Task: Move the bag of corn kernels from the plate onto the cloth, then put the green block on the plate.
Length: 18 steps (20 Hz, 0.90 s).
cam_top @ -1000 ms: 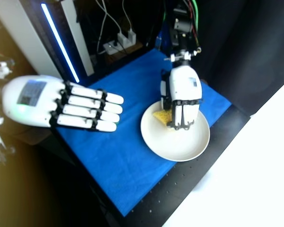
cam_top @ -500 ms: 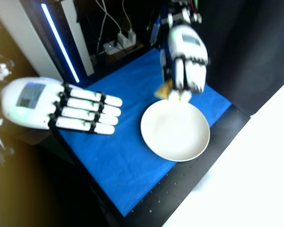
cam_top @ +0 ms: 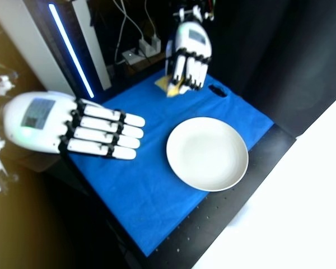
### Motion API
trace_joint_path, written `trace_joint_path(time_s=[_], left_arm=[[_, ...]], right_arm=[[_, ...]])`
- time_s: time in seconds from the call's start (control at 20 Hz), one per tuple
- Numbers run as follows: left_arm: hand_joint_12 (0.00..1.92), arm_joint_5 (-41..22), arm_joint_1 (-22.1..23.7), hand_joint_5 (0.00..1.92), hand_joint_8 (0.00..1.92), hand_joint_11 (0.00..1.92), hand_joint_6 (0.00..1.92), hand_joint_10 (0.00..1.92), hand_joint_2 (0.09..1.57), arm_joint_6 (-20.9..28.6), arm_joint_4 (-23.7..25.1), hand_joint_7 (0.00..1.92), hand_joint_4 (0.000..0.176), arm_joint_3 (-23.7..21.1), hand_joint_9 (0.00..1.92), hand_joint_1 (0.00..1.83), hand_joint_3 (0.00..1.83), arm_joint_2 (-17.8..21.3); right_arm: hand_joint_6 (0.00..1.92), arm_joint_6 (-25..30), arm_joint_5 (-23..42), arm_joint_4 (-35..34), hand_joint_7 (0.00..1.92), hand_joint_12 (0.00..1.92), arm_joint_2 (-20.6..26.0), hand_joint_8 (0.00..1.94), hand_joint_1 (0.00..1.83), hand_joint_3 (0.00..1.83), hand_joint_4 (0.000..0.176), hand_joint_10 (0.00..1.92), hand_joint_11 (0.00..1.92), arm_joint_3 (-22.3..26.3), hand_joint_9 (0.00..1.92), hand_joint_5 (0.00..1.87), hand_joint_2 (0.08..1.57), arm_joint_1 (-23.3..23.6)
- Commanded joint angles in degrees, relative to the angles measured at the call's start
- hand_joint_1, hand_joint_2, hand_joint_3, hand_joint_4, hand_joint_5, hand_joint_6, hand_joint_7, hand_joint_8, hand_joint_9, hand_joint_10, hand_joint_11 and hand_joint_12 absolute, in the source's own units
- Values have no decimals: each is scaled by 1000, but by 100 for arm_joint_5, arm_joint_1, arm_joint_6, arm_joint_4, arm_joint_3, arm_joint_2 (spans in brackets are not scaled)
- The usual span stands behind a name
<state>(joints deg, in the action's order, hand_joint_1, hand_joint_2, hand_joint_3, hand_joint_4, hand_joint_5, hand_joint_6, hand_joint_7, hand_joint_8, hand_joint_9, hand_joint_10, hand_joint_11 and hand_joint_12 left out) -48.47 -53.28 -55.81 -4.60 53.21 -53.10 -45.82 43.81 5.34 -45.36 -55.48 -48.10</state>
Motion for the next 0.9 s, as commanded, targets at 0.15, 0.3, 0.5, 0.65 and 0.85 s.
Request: trace_joint_path(time_s=[0.15, 0.3, 0.5, 0.65, 0.85], left_arm=[[1, -962, -109, 0, 0, 0, 0, 0, 1050, 27, -152, 0, 170, -7, 0, 540, 0, 91], [0, -1475, -290, 0, 0, 0, 0, 0, 1038, 25, -394, 0, 161, -77, 0, 539, 0, 232], [0, -2179, -604, 0, 0, 0, 0, 0, 1066, -7, -916, 0, 97, -138, 0, 551, 0, 352], [0, -2525, -773, 0, 0, 1, 0, 0, 1104, -6, -1151, 0, 58, -177, 0, 525, 12, 359], [0, -2829, -987, 0, 0, 0, 0, 0, 1109, -6, -1357, 0, 107, -248, 0, 464, 10, 406]], right_arm=[[0, 94, 691, -41, 0, 779, -63, 0, 390, 0, 0, 0, 0, 10, 1, 0, 1332, 26], [0, 565, 749, 296, 0, 1067, -169, 0, 321, 0, 0, 4, 0, -88, 6, 0, 1316, 28], [0, 1158, 757, 607, 0, 683, -475, 0, 403, 0, 0, 11, 0, -408, 27, 0, 1302, 28], [0, 1203, 642, 647, 0, 1093, -683, 0, 562, 0, 0, 32, 0, -507, 69, 0, 1260, 27], [1, 1486, 373, 870, 6, 775, -925, 2, 582, 0, 0, 31, 0, -669, 93, 4, 1254, 24]])
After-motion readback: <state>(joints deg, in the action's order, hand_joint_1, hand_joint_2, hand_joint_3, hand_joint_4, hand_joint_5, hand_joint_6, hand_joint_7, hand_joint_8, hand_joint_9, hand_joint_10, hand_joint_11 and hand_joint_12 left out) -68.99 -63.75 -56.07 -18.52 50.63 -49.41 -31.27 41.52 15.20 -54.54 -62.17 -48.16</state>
